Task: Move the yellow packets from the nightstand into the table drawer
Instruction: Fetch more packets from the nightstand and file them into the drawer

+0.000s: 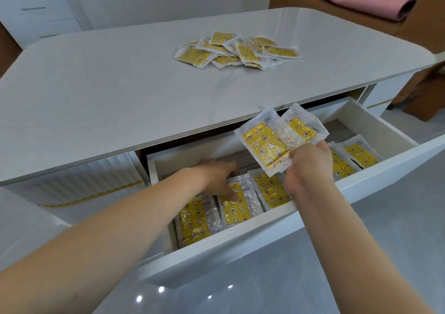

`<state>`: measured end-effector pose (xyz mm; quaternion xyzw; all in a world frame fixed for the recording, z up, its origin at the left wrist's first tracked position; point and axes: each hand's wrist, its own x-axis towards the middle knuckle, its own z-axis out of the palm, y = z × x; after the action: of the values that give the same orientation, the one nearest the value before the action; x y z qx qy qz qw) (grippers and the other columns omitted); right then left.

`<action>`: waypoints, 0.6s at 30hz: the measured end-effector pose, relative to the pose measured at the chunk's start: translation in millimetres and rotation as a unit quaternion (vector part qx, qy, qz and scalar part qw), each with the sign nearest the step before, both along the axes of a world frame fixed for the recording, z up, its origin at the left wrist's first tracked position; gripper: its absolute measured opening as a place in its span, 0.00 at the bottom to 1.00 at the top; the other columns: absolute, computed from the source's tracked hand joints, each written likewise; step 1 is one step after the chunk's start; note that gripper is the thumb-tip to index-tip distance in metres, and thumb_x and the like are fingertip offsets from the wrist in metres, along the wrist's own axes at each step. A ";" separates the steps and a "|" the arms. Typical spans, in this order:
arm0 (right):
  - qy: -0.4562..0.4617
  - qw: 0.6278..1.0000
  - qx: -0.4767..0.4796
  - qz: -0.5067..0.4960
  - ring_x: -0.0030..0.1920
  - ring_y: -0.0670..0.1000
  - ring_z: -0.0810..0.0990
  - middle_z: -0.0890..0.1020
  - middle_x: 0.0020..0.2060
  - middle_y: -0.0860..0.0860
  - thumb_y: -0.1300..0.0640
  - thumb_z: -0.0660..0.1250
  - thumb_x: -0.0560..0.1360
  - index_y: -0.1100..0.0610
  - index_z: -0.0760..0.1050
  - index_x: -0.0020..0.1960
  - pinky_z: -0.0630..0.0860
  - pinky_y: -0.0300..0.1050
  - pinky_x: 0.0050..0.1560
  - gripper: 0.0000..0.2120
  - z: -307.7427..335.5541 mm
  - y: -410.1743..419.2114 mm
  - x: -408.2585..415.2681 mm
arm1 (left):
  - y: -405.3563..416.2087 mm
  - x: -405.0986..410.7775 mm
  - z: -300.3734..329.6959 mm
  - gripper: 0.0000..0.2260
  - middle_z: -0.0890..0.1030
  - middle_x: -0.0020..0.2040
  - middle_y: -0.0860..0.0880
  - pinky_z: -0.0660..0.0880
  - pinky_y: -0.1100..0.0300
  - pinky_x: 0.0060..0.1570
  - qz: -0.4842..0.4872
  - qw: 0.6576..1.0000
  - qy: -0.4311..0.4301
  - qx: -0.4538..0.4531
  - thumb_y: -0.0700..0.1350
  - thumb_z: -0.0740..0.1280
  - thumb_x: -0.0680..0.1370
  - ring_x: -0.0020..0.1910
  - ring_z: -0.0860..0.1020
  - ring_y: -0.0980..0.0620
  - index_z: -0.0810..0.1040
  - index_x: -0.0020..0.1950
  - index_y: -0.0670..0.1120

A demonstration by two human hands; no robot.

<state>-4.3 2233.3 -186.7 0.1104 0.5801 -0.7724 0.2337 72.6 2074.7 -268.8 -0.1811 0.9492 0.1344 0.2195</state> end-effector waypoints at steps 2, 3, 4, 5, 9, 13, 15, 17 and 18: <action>0.000 1.000 0.001 0.001 0.35 0.49 0.78 0.76 0.40 0.50 0.74 0.52 0.78 0.54 0.70 0.59 0.76 0.37 0.24 0.19 -1.1 -0.5 -0.5 | 1.7 2.2 0.5 0.28 0.78 0.58 0.51 0.73 0.53 0.50 0.009 1.000 0.001 0.002 0.64 0.71 0.71 0.52 0.75 0.49 0.69 0.65 0.54; 0.002 1.000 0.005 0.004 0.35 0.49 0.78 0.77 0.40 0.50 0.73 0.52 0.78 0.54 0.71 0.61 0.77 0.38 0.25 0.20 -2.0 -0.6 -0.9 | 2.3 3.2 1.5 0.28 0.77 0.57 0.51 0.71 0.53 0.50 0.010 1.000 -0.005 -0.004 0.65 0.70 0.71 0.53 0.75 0.49 0.69 0.64 0.53; 0.006 1.000 0.012 0.009 0.35 0.49 0.79 0.78 0.40 0.49 0.73 0.52 0.78 0.54 0.71 0.63 0.77 0.38 0.25 0.21 -2.4 -0.5 -1.2 | 2.3 4.2 2.8 0.27 0.77 0.58 0.51 0.70 0.53 0.51 0.010 1.000 -0.011 -0.013 0.66 0.69 0.72 0.53 0.74 0.49 0.69 0.65 0.53; 0.011 1.000 0.021 0.016 0.34 0.49 0.79 0.78 0.41 0.49 0.72 0.51 0.78 0.54 0.71 0.64 0.78 0.39 0.27 0.22 -3.3 -0.4 -1.9 | 1.5 5.2 4.3 0.27 0.77 0.58 0.51 0.70 0.53 0.54 0.015 1.000 -0.014 -0.021 0.67 0.65 0.73 0.55 0.74 0.48 0.69 0.65 0.52; 0.016 0.997 0.058 0.054 0.39 0.53 0.81 0.80 0.43 0.51 0.72 0.51 0.78 0.54 0.72 0.61 0.83 0.52 0.41 0.21 -5.2 1.7 -8.7 | -3.4 11.5 18.2 0.26 0.78 0.59 0.49 0.72 0.51 0.61 0.168 0.969 0.135 0.124 0.68 0.52 0.79 0.57 0.76 0.50 0.75 0.63 0.51; 0.038 0.991 0.082 0.103 0.38 0.52 0.82 0.80 0.44 0.52 0.73 0.51 0.78 0.51 0.72 0.58 0.81 0.46 0.29 0.22 -4.2 2.0 -12.5 | 0.9 14.8 38.9 0.18 0.82 0.50 0.46 0.72 0.54 0.48 0.347 0.777 0.284 0.441 0.58 0.59 0.82 0.46 0.78 0.49 0.80 0.54 0.46; 0.049 0.986 0.083 0.134 0.35 0.50 0.83 0.81 0.43 0.51 0.74 0.51 0.78 0.51 0.73 0.57 0.79 0.45 0.26 0.22 -3.2 1.9 -11.1 | 2.7 15.2 42.0 0.10 0.83 0.45 0.46 0.73 0.57 0.41 0.363 0.732 0.307 0.488 0.49 0.65 0.81 0.42 0.79 0.49 0.80 0.54 0.43; 0.058 0.980 0.098 0.162 0.32 0.49 0.82 0.81 0.41 0.51 0.74 0.52 0.78 0.52 0.74 0.52 0.78 0.44 0.25 0.21 -2.7 1.9 -9.9 | 3.0 14.2 41.3 0.09 0.85 0.47 0.44 0.77 0.55 0.44 0.374 0.714 0.309 0.505 0.41 0.68 0.79 0.44 0.82 0.47 0.80 0.58 0.41; 0.061 0.977 0.104 0.175 0.33 0.49 0.82 0.81 0.41 0.51 0.74 0.53 0.78 0.52 0.74 0.51 0.78 0.44 0.26 0.20 -2.3 1.7 -9.6 | 3.2 13.3 42.4 0.10 0.85 0.50 0.43 0.79 0.53 0.49 0.376 0.708 0.301 0.517 0.39 0.68 0.78 0.47 0.83 0.46 0.80 0.59 0.40</action>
<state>-13.8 2235.1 -189.1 -0.0170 0.6807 -0.6605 0.3165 85.9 2077.8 -226.4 -0.3310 0.6002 0.7229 -0.0877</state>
